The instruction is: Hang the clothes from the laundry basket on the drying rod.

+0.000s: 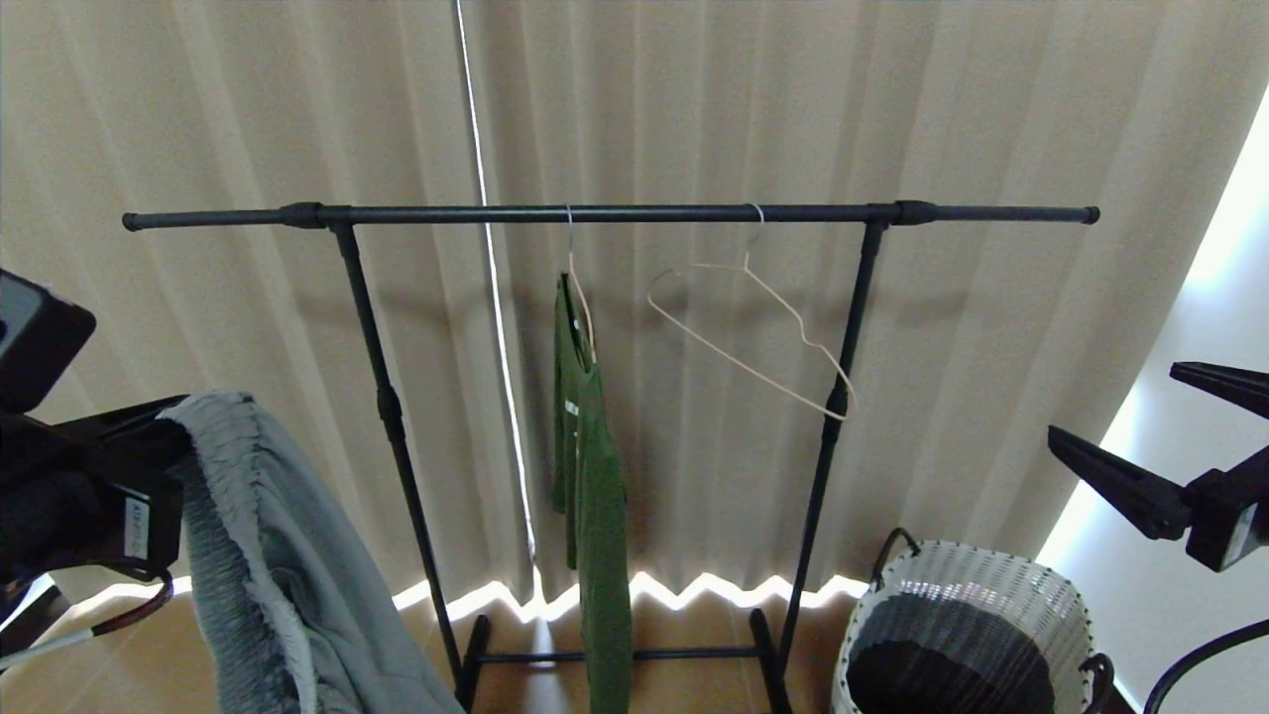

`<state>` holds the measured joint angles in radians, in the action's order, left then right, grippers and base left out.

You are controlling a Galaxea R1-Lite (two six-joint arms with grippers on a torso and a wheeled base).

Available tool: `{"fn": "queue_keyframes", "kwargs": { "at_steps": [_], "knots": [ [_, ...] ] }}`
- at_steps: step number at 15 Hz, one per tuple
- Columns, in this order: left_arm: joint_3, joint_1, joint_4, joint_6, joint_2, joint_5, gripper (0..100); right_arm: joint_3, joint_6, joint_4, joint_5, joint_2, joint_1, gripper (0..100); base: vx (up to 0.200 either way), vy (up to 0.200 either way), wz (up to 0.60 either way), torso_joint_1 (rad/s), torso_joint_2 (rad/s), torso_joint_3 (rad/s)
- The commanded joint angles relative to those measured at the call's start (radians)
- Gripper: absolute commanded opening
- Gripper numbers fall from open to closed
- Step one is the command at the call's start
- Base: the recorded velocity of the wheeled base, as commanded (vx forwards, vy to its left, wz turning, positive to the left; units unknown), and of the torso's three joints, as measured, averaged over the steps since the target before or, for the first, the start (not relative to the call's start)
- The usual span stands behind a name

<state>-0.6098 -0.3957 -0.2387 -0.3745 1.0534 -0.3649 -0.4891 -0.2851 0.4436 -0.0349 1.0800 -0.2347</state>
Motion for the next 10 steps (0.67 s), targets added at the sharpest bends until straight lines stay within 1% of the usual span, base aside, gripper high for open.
{"fn": "queue_keyframes", "kwargs": {
  "at_steps": [1, 8, 10],
  "knots": [
    [0.001, 0.0, -0.001, 0.0, -0.006, 0.0, 0, -0.005, 0.0, -0.002, 0.0, 0.003, 0.0, 100, 0.2, 0.0, 0.0, -0.002, 0.0, 0.002],
    [0.033, 0.003, 0.001, -0.001, -0.027, -0.002, 0, -0.005, 0.003, -0.002, 0.001, 0.017, 0.0, 100, 0.2, 0.0, 0.0, 0.005, 0.0, 0.003],
    [0.036, 0.014, 0.001, -0.001, -0.027, 0.0, 0, -0.019, 0.021, -0.002, 0.009, 0.037, -0.003, 100, 0.2, 0.0, 0.0, -0.002, 0.0, 0.002]
  ]
}}
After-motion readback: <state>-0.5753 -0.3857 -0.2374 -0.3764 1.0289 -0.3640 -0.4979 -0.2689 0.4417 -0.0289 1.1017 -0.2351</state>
